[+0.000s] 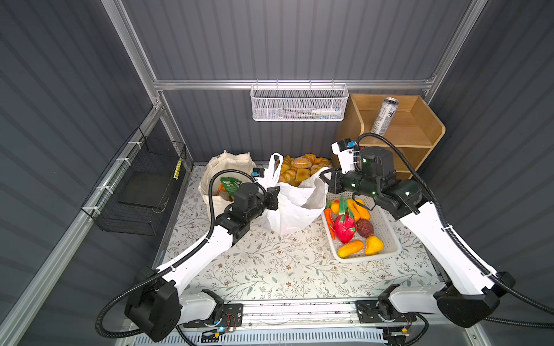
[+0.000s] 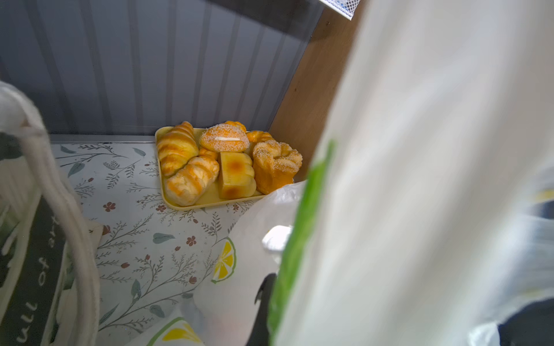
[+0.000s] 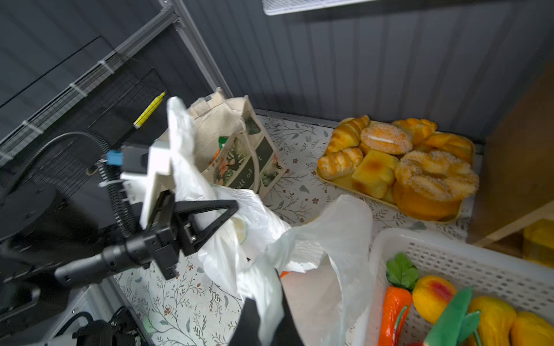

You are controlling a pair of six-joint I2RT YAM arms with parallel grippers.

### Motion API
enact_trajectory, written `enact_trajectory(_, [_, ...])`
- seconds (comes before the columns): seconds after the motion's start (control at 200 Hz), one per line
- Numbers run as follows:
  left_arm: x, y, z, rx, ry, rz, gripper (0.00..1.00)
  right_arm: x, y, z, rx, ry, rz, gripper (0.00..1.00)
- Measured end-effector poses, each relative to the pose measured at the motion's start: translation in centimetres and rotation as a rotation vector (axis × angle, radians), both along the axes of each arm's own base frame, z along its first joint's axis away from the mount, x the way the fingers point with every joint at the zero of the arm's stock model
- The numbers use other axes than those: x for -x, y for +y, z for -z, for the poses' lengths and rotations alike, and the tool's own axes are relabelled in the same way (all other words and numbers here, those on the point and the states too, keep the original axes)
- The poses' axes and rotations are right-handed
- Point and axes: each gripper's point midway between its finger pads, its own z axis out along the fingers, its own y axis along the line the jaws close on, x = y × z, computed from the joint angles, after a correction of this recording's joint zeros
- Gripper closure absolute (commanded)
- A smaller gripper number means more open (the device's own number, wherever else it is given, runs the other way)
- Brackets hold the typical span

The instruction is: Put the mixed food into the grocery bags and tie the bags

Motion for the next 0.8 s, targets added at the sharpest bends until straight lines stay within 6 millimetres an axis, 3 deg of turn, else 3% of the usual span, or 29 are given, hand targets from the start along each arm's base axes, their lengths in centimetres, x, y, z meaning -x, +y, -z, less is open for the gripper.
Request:
enact_trajectory(0.165, [-0.5,-1.9,-3.1,-0.001,0.021,0.075,1.00,2.2,1.4,-3.9,-0.033,-0.069,-0.045,1.00])
enact_trajectory(0.305, [-0.4,-2.4,-3.5,-0.017,0.061,0.100,1.00,2.4,1.5,-3.4,-0.037,-0.048,-0.034,1.00])
enact_trajectory(0.45, [-0.7,-2.2,-0.4,-0.067,0.132,0.098,1.00,1.0,1.3,0.4,0.036,-0.003,0.018,1.00])
enact_trajectory(0.585, [-2.1,-1.7,5.5,-0.115,0.254,0.099,1.00,-1.5,1.1,4.7,0.121,0.059,0.068,1.00])
enact_trajectory(0.67, [-2.3,-1.4,8.9,-0.133,0.332,0.106,1.00,-2.3,0.9,6.3,0.148,0.086,0.081,1.00])
enact_trajectory(0.735, [-2.1,-1.3,9.7,-0.132,0.352,0.114,1.00,-2.4,0.9,6.3,0.152,0.082,0.073,1.00])
enact_trajectory(0.8, [-1.9,-1.8,9.1,-0.111,0.340,0.147,1.00,-2.0,1.0,5.8,0.150,0.067,0.050,1.00])
